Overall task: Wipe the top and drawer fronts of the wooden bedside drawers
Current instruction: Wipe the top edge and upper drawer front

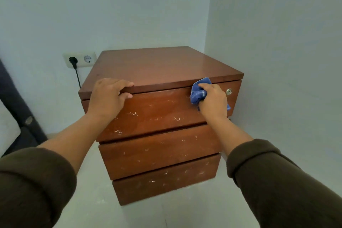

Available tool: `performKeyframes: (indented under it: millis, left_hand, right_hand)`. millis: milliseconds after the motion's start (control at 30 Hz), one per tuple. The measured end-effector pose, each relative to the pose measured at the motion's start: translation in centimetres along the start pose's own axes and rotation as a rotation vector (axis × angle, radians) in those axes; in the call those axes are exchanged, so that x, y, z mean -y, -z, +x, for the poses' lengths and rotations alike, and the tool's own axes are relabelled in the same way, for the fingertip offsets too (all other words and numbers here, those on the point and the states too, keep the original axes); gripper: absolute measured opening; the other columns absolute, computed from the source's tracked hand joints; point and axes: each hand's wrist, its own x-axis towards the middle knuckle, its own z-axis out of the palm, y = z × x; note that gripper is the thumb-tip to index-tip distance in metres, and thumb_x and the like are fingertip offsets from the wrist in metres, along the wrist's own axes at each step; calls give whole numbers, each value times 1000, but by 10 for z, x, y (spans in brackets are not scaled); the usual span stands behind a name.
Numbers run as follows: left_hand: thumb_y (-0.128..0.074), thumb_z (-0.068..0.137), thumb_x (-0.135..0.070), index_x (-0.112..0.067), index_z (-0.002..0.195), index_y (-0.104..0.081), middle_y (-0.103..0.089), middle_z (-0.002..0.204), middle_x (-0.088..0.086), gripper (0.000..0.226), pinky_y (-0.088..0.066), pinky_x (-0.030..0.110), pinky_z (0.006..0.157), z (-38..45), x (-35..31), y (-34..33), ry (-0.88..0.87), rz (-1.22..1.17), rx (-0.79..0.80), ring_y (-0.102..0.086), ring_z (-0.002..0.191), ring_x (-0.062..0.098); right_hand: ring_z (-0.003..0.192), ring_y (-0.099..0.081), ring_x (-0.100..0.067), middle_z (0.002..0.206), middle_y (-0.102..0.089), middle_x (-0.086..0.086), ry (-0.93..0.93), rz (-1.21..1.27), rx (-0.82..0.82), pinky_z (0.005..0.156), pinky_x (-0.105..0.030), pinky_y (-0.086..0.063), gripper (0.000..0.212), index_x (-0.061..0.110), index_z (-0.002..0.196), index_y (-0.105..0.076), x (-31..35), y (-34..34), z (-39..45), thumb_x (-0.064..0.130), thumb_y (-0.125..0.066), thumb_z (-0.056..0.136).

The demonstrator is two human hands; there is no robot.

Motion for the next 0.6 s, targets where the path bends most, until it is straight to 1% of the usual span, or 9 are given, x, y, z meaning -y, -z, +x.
performKeyframes:
  millis: [67,100,200,267,333,400,467,533,600]
  left_hand:
    - [-68,86,-24,-18,117,-67,-69,111,6,32,-32,40,105,1,0,-2,0,-29,-26,-56,110,27]
    - [-68,86,-23,-18,116,-67,-69,111,6,31,-31,39,105,0,0,-2,-6,-43,-33,-56,109,27]
    - [-65,88,-24,-20,115,-68,-68,114,0,27,-29,40,108,1,5,2,-19,-98,-18,-55,112,22]
    - [-58,93,-26,-22,112,-69,-69,113,-3,23,-35,41,106,0,18,7,-27,-124,-7,-58,110,19]
    - [-51,97,-27,-20,110,-70,-70,110,-2,24,-41,39,99,-4,36,16,24,-128,-35,-60,106,20]
    - [-46,99,-25,-17,112,-68,-68,116,2,27,-39,36,98,-10,54,28,147,-149,-65,-59,110,23]
    - [-43,101,-21,-15,115,-67,-66,121,4,29,-37,30,100,-16,71,40,238,-184,-25,-57,114,23]
    - [-40,102,-17,-16,119,-66,-64,125,5,31,-37,25,99,-19,82,46,243,-188,74,-57,116,23]
    - [-38,103,-13,-18,123,-64,-63,127,5,33,-35,17,96,-20,89,49,228,-182,128,-56,118,23]
  right_hand:
    - [98,-67,-32,122,-61,-16,7,14,-21,89,-38,-54,42,16,130,-58,0,-2,0,1,-47,92]
    - [98,-66,-33,122,-61,-16,10,4,-25,89,-37,-53,42,15,130,-58,0,-2,-1,0,-47,92]
    - [112,-60,-30,127,-60,-16,38,-20,-56,94,-33,-46,46,12,132,-56,9,-2,-11,-3,-47,90]
    - [117,-56,-29,128,-60,-15,142,15,-70,98,-31,-43,47,6,132,-57,23,-4,-25,-6,-50,87]
    - [115,-57,-32,124,-62,-18,324,41,-84,98,-35,-45,46,1,126,-61,44,-11,-40,-9,-56,82]
    - [106,-63,-36,114,-67,-20,510,32,-94,89,-41,-52,40,-1,115,-68,70,-22,-52,-4,-60,76]
    - [94,-69,-35,102,-72,-18,659,-3,-94,74,-40,-58,32,2,103,-74,99,-36,-63,7,-60,74]
    - [89,-70,-35,97,-73,-17,767,-37,-52,66,-43,-59,30,4,99,-74,130,-50,-74,11,-59,74]
    - [90,-69,-37,98,-72,-18,805,-85,33,65,-47,-58,34,4,101,-73,156,-65,-85,5,-75,67]
